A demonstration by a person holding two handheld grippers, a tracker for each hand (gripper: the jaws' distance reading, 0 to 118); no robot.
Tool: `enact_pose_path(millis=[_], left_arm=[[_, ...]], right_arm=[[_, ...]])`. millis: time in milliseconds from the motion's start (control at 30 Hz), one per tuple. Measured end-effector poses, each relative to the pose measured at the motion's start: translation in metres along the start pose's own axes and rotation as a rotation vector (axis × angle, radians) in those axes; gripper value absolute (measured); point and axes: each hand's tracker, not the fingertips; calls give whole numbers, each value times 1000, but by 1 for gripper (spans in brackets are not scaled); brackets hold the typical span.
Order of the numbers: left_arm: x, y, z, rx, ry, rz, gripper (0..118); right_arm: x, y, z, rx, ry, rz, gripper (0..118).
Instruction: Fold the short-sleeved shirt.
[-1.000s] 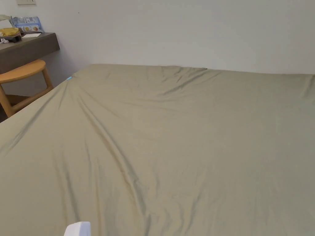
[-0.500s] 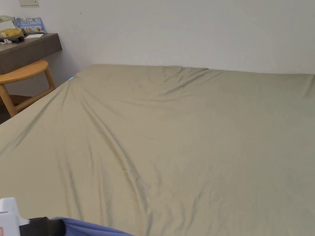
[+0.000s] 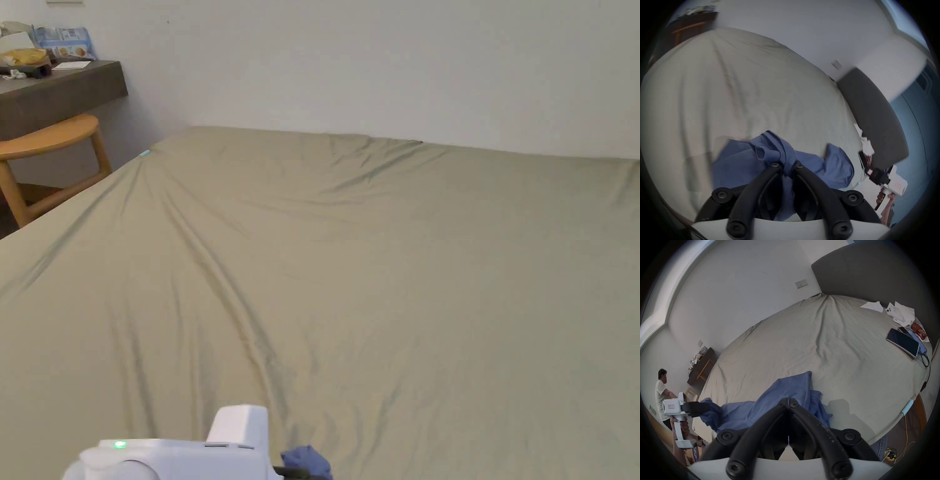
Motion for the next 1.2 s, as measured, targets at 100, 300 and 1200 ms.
enact_pose_path(millis=[100, 300, 1200], left_arm=[[15, -6, -41, -83, 16, 0, 10], [45, -26, -55, -168, -57, -80, 43], [3, -44, -92, -143, -76, 112, 3]], right_arm=[[10, -2, 4, 4, -26, -26, 1], [23, -6, 2, -11, -58, -46, 1], [4, -13, -2, -40, -26, -13, 1]])
